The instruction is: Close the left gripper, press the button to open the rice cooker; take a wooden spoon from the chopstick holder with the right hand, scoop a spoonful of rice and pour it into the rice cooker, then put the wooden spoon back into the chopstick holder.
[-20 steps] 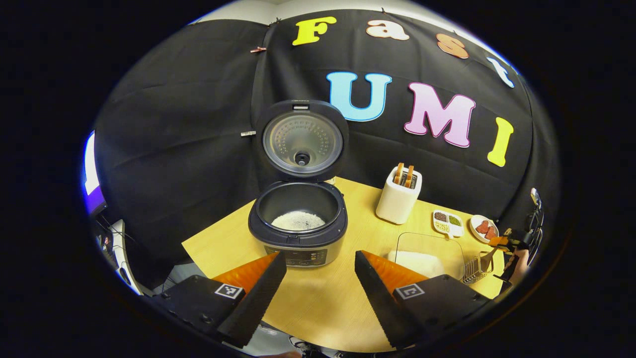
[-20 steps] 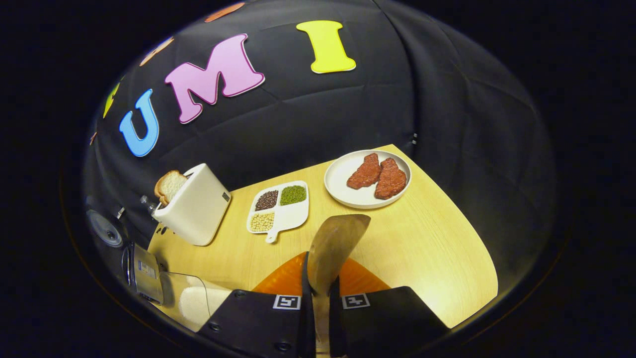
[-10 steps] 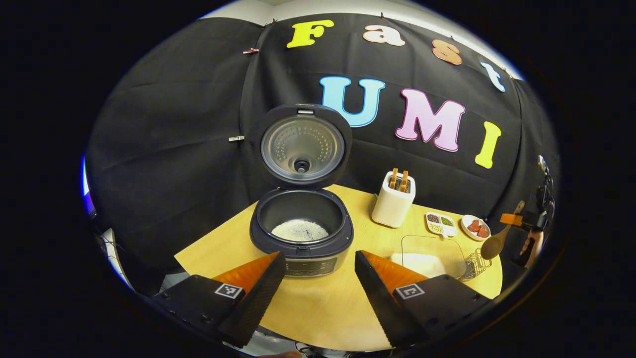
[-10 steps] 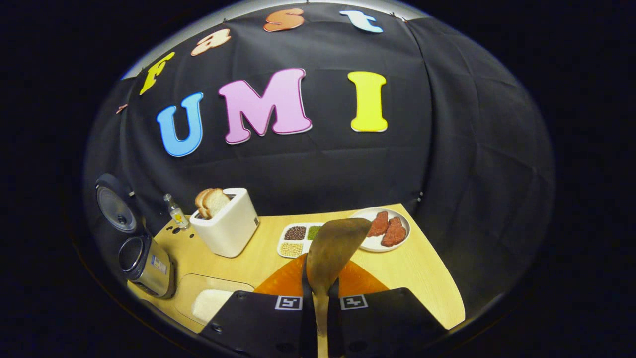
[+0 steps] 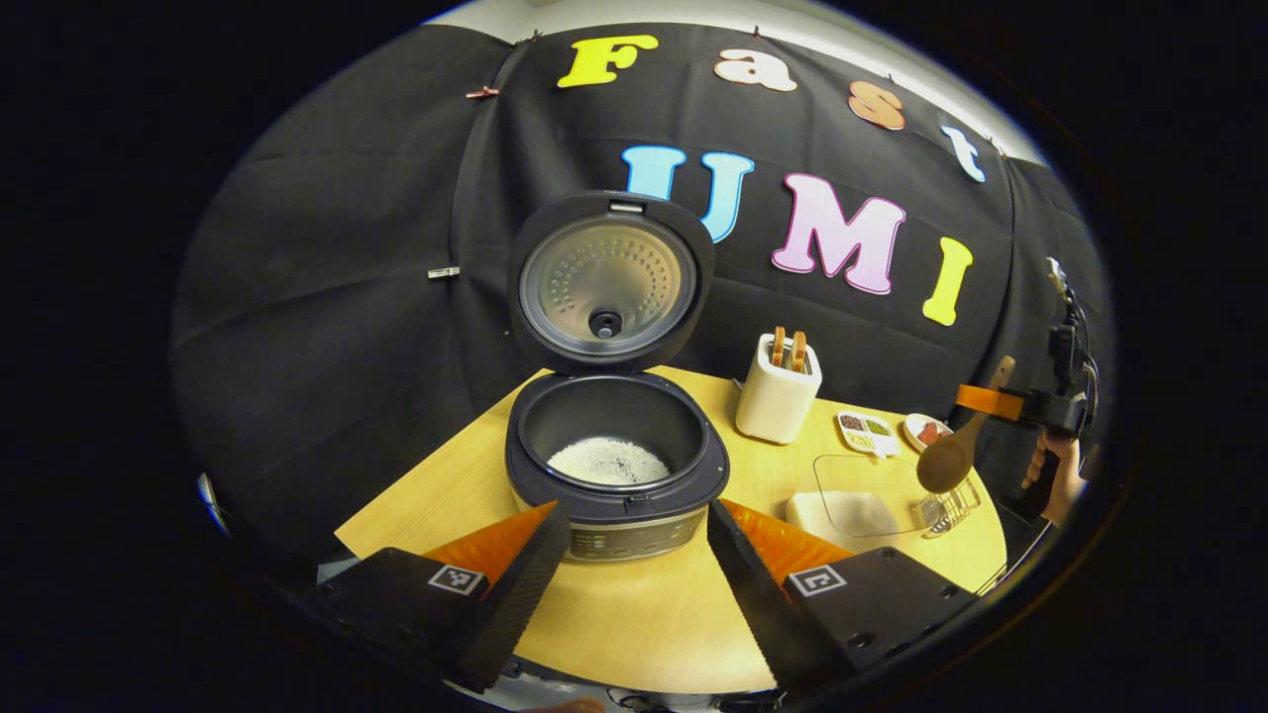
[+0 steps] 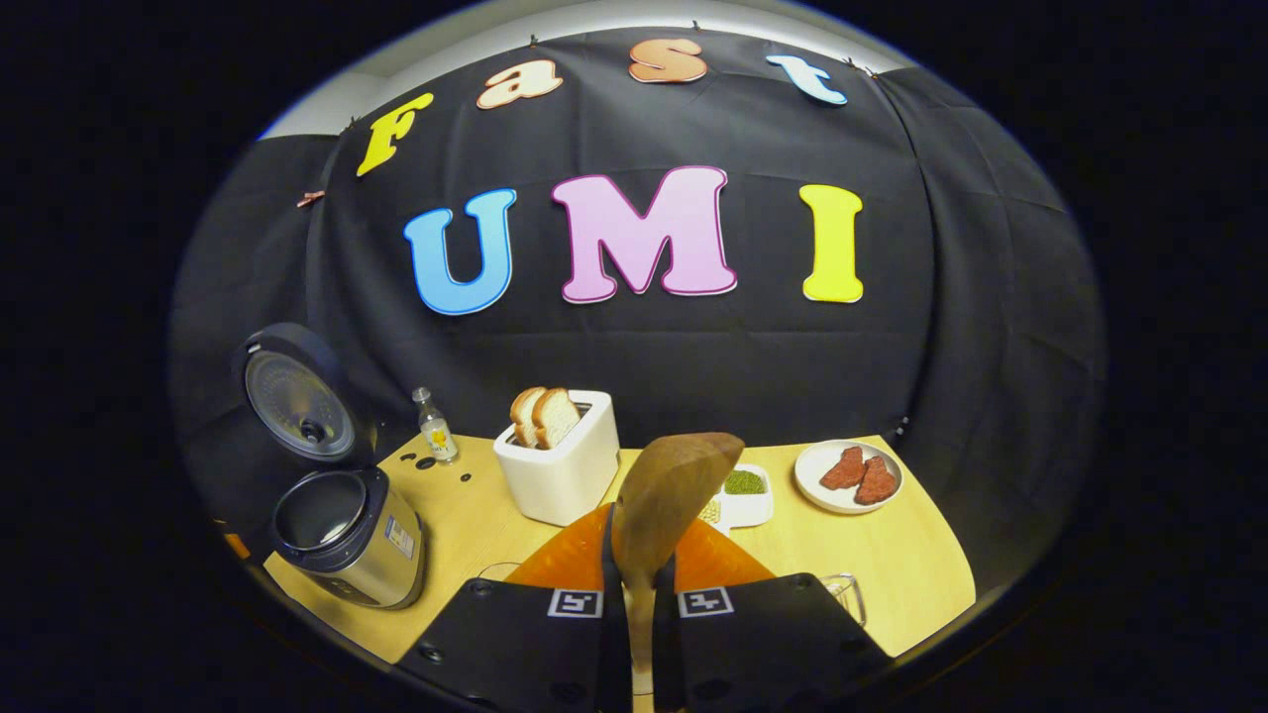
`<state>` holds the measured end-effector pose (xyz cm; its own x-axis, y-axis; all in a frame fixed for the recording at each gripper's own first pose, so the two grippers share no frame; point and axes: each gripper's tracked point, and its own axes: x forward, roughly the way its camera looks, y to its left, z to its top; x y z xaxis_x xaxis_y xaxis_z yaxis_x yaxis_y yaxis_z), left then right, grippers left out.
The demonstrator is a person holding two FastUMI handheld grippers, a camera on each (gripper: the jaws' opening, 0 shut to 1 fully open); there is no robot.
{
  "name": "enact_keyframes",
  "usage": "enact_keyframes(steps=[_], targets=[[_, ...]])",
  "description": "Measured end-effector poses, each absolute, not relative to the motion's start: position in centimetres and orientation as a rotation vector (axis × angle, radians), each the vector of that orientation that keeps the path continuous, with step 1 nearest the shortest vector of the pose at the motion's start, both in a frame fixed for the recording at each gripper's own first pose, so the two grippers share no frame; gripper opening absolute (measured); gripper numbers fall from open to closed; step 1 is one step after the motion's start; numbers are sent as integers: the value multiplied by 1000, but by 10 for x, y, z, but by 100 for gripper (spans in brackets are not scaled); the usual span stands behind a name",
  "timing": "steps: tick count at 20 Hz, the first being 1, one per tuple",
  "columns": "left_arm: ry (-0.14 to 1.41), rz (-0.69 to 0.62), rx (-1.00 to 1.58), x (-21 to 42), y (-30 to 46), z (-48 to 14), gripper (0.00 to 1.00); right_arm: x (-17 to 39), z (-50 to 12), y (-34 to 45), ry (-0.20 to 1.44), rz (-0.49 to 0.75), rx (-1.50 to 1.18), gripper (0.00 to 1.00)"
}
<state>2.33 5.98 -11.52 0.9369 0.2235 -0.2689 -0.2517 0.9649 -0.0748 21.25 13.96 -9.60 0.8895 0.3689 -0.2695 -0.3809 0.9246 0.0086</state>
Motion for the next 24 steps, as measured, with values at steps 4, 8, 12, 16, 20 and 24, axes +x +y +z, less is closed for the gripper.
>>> enact_keyframes(steps=[4, 8, 12, 16, 20, 24], targets=[[287, 223, -115, 14, 71, -144, 96, 219, -141, 152, 264, 354, -162, 13], [334, 200, -141, 6, 72, -167, 96, 220, -179, 153, 305, 307, -214, 13], [345, 202, -137, 5, 81, -173, 96, 205, -214, 161, 371, 277, -198, 13], [356, 205, -192, 12, 84, -179, 96, 187, -226, 181, 470, 239, 9, 13], [364, 217, -226, 24, 90, -184, 96, 172, -227, 204, 559, 259, 133, 13], [344, 198, -216, 35, 91, -171, 96, 171, -228, 205, 606, 242, 221, 13]])
